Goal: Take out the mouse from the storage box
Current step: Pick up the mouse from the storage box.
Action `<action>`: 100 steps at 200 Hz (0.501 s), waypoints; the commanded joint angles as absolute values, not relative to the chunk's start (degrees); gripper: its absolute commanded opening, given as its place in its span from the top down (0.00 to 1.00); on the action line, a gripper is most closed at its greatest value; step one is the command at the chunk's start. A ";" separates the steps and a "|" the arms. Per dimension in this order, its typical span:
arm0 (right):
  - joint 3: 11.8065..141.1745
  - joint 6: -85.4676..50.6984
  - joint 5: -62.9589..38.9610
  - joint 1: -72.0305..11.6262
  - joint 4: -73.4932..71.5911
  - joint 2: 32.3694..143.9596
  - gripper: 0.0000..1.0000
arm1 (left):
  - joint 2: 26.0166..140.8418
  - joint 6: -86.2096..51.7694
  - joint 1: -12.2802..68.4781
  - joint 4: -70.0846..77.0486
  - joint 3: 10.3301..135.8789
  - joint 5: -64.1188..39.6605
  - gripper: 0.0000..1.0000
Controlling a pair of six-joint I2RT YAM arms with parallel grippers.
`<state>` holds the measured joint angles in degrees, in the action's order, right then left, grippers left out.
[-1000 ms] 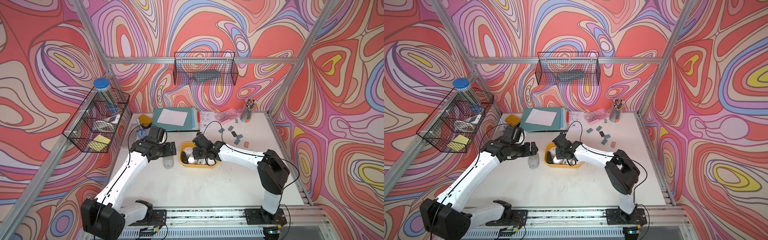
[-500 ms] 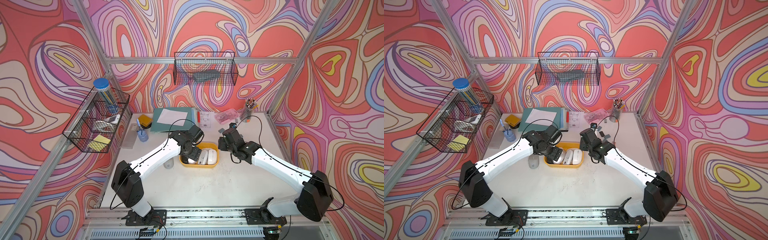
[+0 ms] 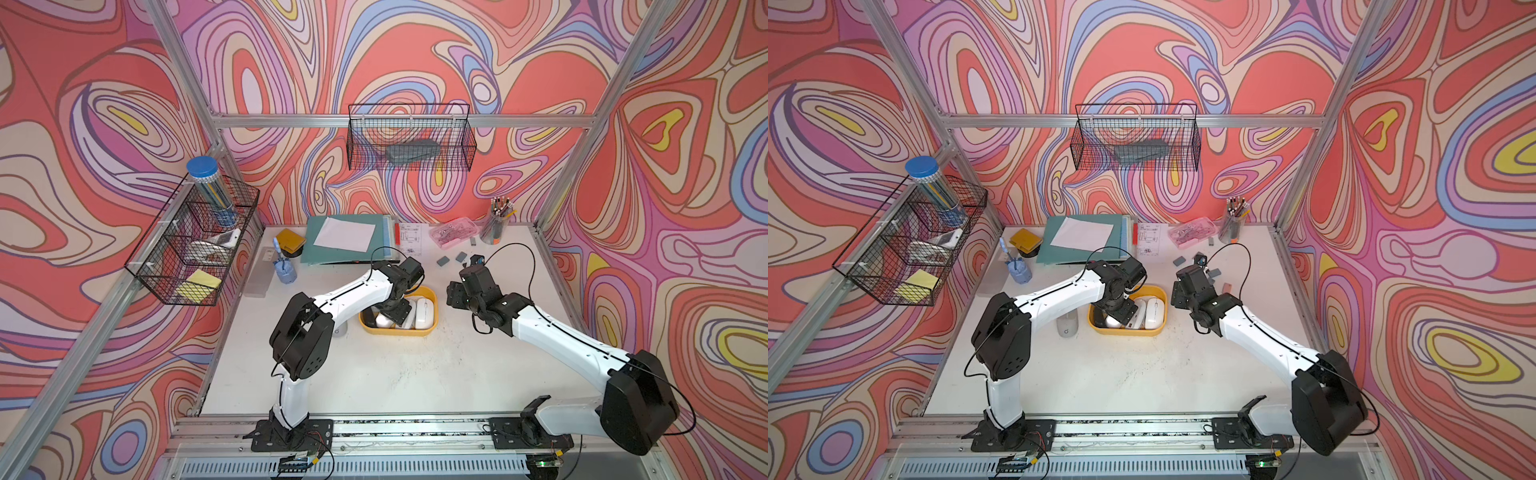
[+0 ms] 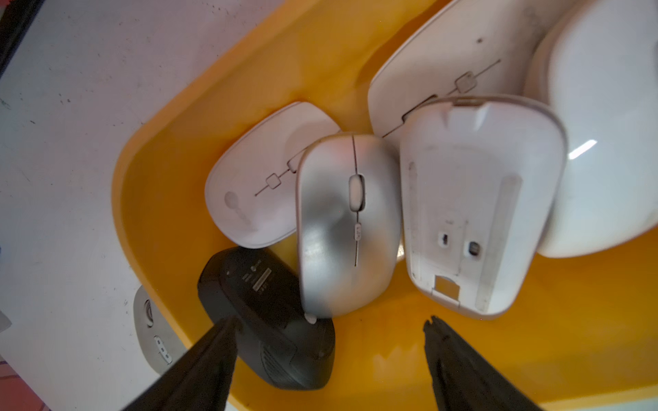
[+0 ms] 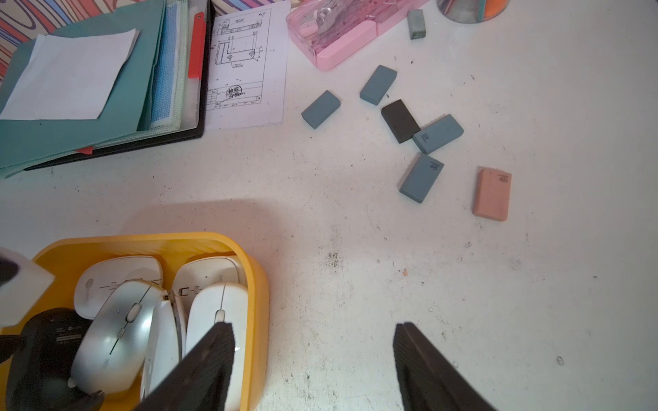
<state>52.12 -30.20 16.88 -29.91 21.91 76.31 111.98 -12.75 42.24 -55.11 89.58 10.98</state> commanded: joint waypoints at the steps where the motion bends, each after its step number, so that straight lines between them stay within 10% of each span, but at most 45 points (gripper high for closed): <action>1: 51.23 -28.94 15.75 -29.36 19.82 74.71 0.27 | 113.97 -12.42 42.53 -55.08 91.11 12.56 0.13; 100: 49.60 -28.12 12.90 -28.31 17.89 74.95 0.24 | 122.22 -18.17 44.27 -55.55 92.88 16.05 0.11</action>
<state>50.52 -28.80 14.00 -28.88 19.20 75.88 118.43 -15.09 43.18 -54.89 91.59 13.47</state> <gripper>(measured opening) 0.760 0.902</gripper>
